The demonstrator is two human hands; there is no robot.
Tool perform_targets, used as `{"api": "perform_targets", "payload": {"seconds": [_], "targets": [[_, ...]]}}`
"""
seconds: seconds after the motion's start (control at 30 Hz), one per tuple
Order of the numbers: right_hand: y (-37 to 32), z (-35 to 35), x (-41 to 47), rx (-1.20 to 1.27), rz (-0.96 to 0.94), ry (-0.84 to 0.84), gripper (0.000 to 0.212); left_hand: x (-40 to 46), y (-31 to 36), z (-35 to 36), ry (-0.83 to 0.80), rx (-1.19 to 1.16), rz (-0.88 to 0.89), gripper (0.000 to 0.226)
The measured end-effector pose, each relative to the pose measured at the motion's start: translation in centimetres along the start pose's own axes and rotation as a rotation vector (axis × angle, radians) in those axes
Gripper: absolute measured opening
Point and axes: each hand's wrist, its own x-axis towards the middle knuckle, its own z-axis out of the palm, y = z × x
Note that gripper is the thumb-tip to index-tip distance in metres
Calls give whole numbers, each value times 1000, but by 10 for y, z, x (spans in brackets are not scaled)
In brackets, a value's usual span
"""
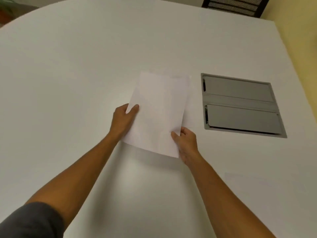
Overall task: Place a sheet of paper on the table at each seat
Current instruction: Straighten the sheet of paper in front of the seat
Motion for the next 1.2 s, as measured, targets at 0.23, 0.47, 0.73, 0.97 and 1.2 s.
{"api": "perform_targets", "payload": {"seconds": [0.23, 0.47, 0.73, 0.97, 1.2], "targets": [[71, 30, -95, -251, 69, -123, 28, -101, -48, -109, 76, 152, -185, 33], [103, 59, -149, -620, 26, -300, 37, -178, -97, -168, 100, 353, -306, 12], [144, 105, -187, -789, 51, -350, 32, -200, -134, -202, 209, 538, -419, 10], [160, 119, -200, -1033, -34, -340, 26, -218, -159, -213, 255, 608, -489, 7], [159, 122, -201, -1023, -13, -309, 65, -218, -176, -223, 345, 327, -471, 33]]}}
